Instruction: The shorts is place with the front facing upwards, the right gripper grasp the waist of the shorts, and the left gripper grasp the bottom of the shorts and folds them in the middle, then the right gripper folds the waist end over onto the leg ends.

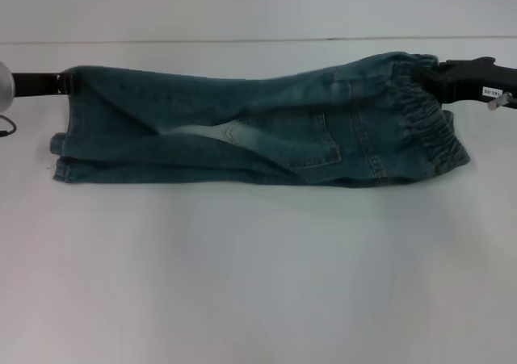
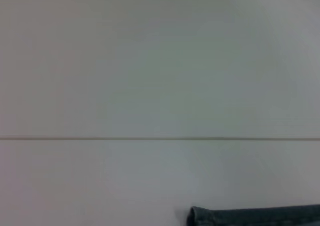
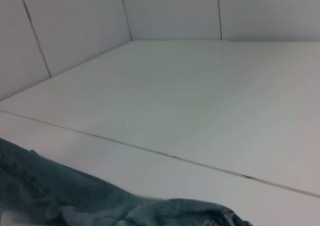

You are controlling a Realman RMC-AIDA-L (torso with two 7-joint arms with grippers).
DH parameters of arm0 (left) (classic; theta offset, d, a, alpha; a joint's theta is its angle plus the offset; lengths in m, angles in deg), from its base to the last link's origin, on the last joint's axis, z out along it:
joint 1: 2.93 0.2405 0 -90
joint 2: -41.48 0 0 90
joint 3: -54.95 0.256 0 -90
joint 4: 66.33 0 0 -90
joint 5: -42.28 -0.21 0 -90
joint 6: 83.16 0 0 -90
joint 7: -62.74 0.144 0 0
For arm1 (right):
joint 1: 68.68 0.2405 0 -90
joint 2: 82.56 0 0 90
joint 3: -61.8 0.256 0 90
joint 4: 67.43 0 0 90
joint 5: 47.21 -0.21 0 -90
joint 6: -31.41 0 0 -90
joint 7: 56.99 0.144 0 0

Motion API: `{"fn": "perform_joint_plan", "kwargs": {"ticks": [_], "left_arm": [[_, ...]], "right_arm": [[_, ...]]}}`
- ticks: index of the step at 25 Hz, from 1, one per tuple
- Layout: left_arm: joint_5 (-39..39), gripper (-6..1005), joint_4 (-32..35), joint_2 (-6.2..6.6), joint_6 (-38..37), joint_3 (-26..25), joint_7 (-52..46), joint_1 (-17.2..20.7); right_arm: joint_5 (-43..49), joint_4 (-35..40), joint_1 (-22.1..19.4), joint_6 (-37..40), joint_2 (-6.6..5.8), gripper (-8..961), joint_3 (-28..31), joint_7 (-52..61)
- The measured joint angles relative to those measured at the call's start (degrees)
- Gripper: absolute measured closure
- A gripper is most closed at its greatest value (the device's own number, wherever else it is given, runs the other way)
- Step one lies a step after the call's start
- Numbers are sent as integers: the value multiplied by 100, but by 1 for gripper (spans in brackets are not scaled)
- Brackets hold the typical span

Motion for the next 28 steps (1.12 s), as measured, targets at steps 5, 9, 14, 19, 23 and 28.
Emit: {"fn": "perform_joint_plan", "kwargs": {"ticks": [5,9,14,19,23,28], "left_arm": [[1,867,86,-109,18,10,124,44],[3,794,126,-134,47,10,184,99],[155,607,260,-155,-13,6,244,249],[868,338,675,-249,-438,10,754,596],[1339,155,809,-228,-970,10,1146,815],[1838,90,1035,-194,-2084,-30,1658,1140]], "right_arm": [[-4,-3,44,-248,30,686,-80,114],[-6,-3,47,-318,31,597,-70,153],[-6,52,9,-315,30,486,-52,350],[11,77,-18,-291,-41,265,-84,671],[31,247,-59,-104,-100,117,-171,992],[28,740,-232,572,-148,30,-216,1355]]}}
